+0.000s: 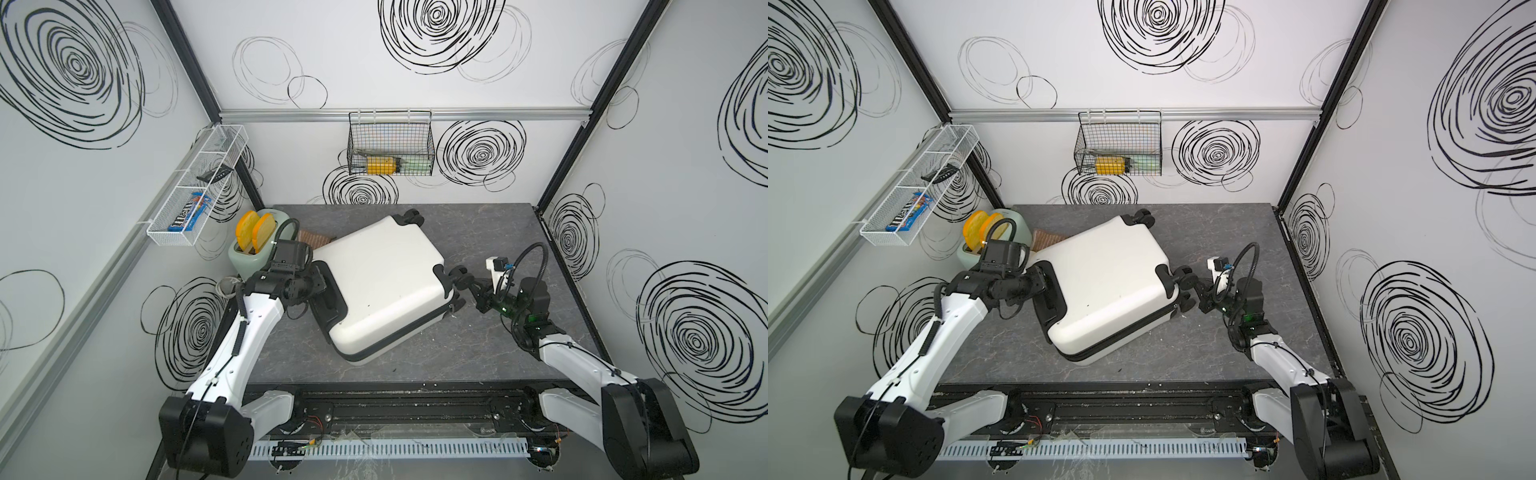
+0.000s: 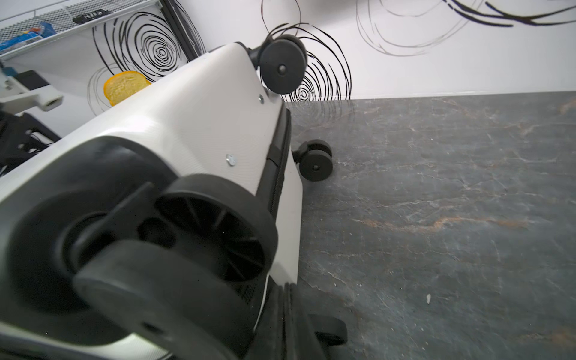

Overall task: Open the suitcase zippers
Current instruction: Adjust the suitcase at the center of the board.

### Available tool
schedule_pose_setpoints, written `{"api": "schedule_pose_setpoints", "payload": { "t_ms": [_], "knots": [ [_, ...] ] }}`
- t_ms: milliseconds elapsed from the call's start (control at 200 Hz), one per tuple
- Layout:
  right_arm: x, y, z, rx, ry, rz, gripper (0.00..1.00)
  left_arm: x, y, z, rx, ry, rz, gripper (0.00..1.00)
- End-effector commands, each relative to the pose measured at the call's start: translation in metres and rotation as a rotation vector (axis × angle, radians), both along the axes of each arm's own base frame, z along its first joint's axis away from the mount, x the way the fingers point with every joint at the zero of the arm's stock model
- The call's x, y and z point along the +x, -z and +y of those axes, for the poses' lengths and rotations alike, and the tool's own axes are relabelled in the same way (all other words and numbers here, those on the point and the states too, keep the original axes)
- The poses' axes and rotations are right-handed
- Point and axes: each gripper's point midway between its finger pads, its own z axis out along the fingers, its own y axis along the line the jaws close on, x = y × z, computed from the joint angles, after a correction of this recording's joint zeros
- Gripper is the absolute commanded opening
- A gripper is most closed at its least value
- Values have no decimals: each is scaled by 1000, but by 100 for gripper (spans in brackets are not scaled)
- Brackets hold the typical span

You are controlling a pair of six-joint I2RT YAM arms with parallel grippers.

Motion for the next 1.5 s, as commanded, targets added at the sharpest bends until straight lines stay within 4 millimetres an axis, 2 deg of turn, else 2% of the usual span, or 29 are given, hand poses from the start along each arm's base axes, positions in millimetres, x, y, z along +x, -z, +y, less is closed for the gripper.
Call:
{"api": "schedule_pose_setpoints", "payload": {
  "t_ms": [0, 95, 205, 305, 415, 485, 530, 650, 851, 936, 1066, 1261, 1356, 1496],
  "knots": [
    [-35, -3, 35, 1, -176, -27, 9, 58, -29, -2, 31, 18, -187, 50],
    [-43, 2, 45, -4, -189, -14, 10, 79, -42, -2, 60, 33, -219, 54],
    [-48, 5, 44, 21, -163, 15, 15, 91, -66, -2, 95, 52, -269, 61],
    [-53, 3, 37, 44, -127, 16, 25, 90, -99, -4, 159, 95, -356, 66],
    [-57, 2, 29, 60, -79, 19, 34, 80, -143, -20, 230, 196, -481, 71],
    [-59, 0, 24, 76, -54, 18, 40, 72, -168, -37, 247, 284, -558, 73],
    [-60, 0, 20, 81, -33, 13, 41, 65, -181, -56, 244, 366, -612, 74],
    [-66, -1, 14, 93, -8, -31, 45, 40, -202, -123, 193, 695, -761, 77],
    [-79, -4, 10, 87, -23, -87, 49, 2, -183, -230, 218, 1182, -771, 78],
    [-83, -6, 9, 93, -30, -117, 50, -21, -171, -274, 200, 1377, -762, 78],
    [-86, -7, 7, 99, -25, -134, 51, -45, -149, -325, 234, 1577, -738, 80],
    [-87, -9, 7, 90, -27, -141, 51, -53, -119, -370, 312, 1700, -648, 83],
    [-87, -11, 7, 94, -29, -148, 51, -51, -100, -382, 405, 1731, -593, 85],
    [-87, -12, 7, 92, -25, -149, 51, -41, -79, -389, 561, 1729, -522, 89]
  ]
}}
